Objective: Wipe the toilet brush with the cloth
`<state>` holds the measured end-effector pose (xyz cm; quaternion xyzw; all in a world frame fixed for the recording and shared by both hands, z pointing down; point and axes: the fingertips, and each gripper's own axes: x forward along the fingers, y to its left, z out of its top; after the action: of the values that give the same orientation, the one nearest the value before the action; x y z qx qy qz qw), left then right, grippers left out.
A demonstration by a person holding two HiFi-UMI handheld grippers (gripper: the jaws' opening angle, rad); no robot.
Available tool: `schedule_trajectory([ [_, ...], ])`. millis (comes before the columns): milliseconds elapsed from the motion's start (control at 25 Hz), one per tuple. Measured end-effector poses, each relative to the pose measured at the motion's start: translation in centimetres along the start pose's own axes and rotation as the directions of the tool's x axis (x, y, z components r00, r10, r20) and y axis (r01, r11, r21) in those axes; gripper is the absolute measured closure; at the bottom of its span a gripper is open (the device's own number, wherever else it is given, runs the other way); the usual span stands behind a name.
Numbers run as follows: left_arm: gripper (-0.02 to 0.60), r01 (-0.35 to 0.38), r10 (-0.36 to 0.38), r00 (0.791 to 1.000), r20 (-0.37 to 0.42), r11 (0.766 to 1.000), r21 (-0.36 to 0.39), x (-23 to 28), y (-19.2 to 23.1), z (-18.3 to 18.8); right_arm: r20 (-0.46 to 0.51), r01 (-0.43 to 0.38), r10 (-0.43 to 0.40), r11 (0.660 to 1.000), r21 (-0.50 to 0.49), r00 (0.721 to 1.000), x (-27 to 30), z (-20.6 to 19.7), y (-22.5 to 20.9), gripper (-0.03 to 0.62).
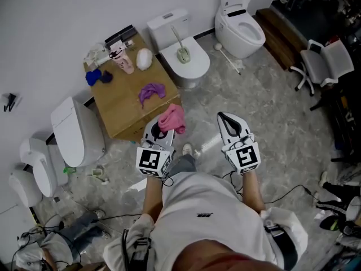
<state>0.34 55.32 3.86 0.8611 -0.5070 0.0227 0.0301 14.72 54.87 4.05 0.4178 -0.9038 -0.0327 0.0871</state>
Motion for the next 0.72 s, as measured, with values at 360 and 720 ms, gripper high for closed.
schedule_trajectory([
  [360,0.522,0.056,-0.056,0.998,-0.011,0.998,-0.014,6.8,7.2,-0.4,-0.038,0.025,-0.026,1.0,-0.015,0.999,8.5,0.3,-2.4,0.597],
  [720,0.522,0.092,-0.093,0.995,-0.027,0.995,-0.035,11.7,10.1,-1.2,-0.066,0.058,-0.059,0.998,-0.008,0.996,12.7,-0.8,-5.4,0.597],
])
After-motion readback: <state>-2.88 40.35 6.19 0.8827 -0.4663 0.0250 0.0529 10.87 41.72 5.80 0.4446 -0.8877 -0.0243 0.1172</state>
